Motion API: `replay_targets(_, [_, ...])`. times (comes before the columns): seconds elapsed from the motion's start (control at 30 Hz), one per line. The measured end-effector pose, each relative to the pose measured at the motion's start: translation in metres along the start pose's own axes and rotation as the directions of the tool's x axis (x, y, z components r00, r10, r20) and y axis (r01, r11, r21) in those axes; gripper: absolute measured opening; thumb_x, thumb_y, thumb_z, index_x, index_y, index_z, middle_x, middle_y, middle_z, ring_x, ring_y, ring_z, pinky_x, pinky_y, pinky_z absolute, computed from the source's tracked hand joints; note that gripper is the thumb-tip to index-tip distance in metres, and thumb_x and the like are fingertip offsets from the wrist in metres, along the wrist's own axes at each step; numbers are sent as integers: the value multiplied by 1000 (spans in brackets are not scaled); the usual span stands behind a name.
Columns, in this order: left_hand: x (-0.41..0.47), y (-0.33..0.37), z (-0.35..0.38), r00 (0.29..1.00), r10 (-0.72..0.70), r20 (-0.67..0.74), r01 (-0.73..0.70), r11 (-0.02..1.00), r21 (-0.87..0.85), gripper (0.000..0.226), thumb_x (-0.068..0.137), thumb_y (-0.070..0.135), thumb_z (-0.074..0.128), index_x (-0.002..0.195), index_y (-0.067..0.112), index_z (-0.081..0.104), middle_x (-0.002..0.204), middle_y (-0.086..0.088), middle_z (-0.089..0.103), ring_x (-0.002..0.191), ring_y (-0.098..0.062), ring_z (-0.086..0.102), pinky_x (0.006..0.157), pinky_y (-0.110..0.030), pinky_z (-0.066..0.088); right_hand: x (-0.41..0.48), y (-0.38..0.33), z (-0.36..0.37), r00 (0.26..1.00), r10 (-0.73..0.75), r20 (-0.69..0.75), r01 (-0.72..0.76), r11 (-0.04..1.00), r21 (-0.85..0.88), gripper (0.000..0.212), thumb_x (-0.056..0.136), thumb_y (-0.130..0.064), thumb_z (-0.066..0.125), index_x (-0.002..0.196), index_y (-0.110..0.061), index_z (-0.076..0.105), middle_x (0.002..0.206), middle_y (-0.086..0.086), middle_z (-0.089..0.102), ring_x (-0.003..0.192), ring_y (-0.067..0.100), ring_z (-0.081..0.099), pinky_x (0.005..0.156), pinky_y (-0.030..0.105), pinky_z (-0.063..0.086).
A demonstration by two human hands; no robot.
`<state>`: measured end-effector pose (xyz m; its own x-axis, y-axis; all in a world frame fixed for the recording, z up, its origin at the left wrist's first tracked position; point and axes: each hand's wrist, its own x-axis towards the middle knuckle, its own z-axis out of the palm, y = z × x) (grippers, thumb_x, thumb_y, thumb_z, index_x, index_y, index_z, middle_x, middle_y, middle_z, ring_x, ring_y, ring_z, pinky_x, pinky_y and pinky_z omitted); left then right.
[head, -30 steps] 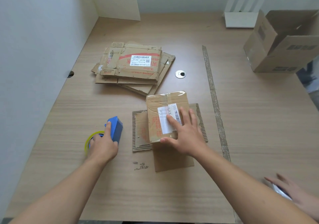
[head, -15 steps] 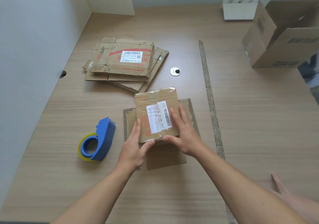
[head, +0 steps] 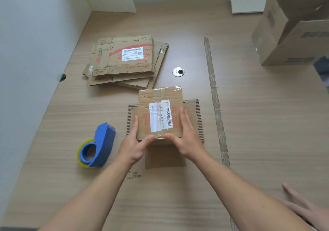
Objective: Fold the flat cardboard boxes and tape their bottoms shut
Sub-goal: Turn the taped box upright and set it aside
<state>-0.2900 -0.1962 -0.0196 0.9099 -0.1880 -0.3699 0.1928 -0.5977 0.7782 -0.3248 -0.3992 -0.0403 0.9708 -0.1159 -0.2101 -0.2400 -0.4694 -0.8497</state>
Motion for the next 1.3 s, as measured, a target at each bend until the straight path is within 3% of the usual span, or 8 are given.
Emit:
replay_targets(0.33, [7,1,-26,982,-56,181,109,949,-295,68,100,7,53,155,29,20,146,13,48,128,3,50,110,-23,39,5,15,-23,982,-34,185,-19,961,278,80,96,-23,63,150,-48,11,164,-21,0,140,-21,2,120,18,7])
replay_targets(0.5, [3,0,-11,990,-49,132,93,932,-351,75,95,28,62,155,35,20,151,19,42,131,6,45,113,-27,36,5,13,-23,982,23,185,-100,902,420,91,86,-32,69,150,-56,9,160,-21,24,144,-2,28,121,37,25])
replay_targets(0.63, [-1,-8,1,999,-25,28,33,951,-309,81,88,34,71,155,32,26,147,21,46,132,7,43,116,-30,32,-5,14,-8,993,92,67,-111,912,395,84,93,-35,67,156,-43,12,146,-35,37,134,-13,37,118,31,30])
replay_targets(0.73, [0,-14,1,999,-33,-1,31,942,-335,73,90,30,68,153,27,32,146,18,49,131,6,45,117,-31,33,-10,12,0,989,139,-39,-113,915,387,73,95,-35,64,155,-40,22,148,-24,43,133,-8,42,115,26,33])
replay_targets(0.8, [3,-16,-5,999,-37,18,41,936,-350,66,92,29,66,151,24,37,141,18,53,130,5,47,116,-32,34,-10,9,1,983,163,-80,-119,913,391,70,96,-34,63,155,-39,24,149,-19,44,136,-1,42,116,28,33])
replay_targets(0.97, [18,-19,-26,990,-4,140,49,948,-315,51,99,25,56,148,25,40,146,10,50,129,-2,50,111,-32,42,-8,3,2,976,198,-86,-146,899,413,66,98,-30,60,155,-36,25,134,-42,40,129,-13,41,117,26,31])
replay_targets(1.1, [17,-15,-26,963,49,263,29,958,-284,69,97,28,62,153,39,25,136,31,52,127,4,51,104,-24,44,0,-1,1,971,210,-112,-136,876,463,64,99,-25,60,154,-35,28,149,-19,44,132,-3,46,117,35,35])
replay_targets(1.3, [11,-12,-7,995,52,91,-18,939,-344,66,95,31,65,152,35,32,142,19,52,129,-4,51,110,-39,43,-3,-6,1,978,199,-61,-161,909,384,96,77,-55,72,154,-47,14,148,-23,44,133,0,45,116,36,34])
